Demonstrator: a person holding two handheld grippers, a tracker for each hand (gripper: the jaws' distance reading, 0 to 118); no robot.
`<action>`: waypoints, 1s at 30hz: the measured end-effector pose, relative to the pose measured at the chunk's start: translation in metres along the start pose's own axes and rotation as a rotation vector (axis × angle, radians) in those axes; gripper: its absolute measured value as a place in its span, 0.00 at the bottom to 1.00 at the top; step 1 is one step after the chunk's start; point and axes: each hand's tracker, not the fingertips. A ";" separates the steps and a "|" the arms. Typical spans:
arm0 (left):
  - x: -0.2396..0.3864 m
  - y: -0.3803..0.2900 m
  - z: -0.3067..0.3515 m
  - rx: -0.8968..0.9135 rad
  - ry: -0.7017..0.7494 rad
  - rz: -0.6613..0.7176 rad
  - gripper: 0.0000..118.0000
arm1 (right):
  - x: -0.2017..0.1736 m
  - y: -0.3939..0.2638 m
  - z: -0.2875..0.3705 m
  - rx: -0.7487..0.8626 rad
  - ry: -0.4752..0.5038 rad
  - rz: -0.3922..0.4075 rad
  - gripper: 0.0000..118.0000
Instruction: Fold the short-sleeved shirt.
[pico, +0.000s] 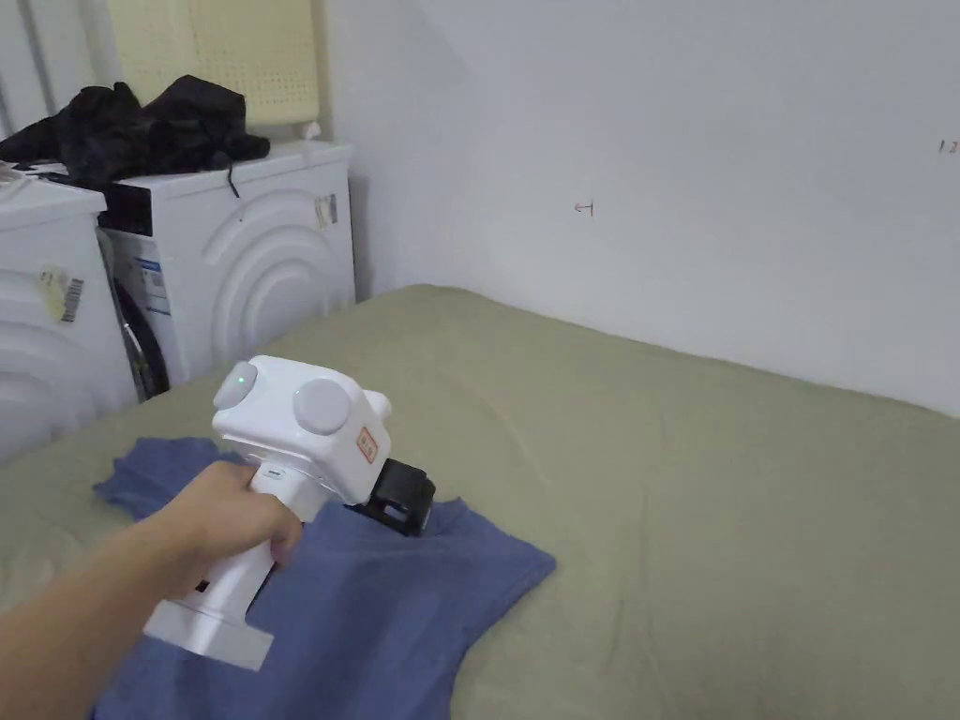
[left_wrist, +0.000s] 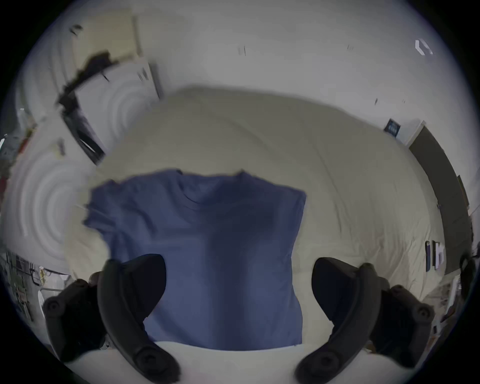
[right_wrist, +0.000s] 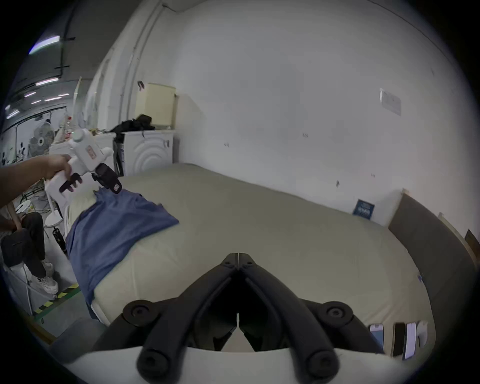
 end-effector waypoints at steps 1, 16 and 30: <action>0.000 0.009 -0.021 -0.007 -0.030 -0.010 0.98 | 0.003 -0.005 0.000 -0.023 -0.010 -0.020 0.00; -0.003 0.007 -0.141 -0.123 0.057 0.114 0.37 | 0.007 -0.062 -0.011 -0.199 -0.013 -0.074 0.00; 0.122 0.055 -0.010 0.126 -0.247 -0.096 0.04 | 0.050 -0.066 0.024 -0.186 -0.095 -0.181 0.00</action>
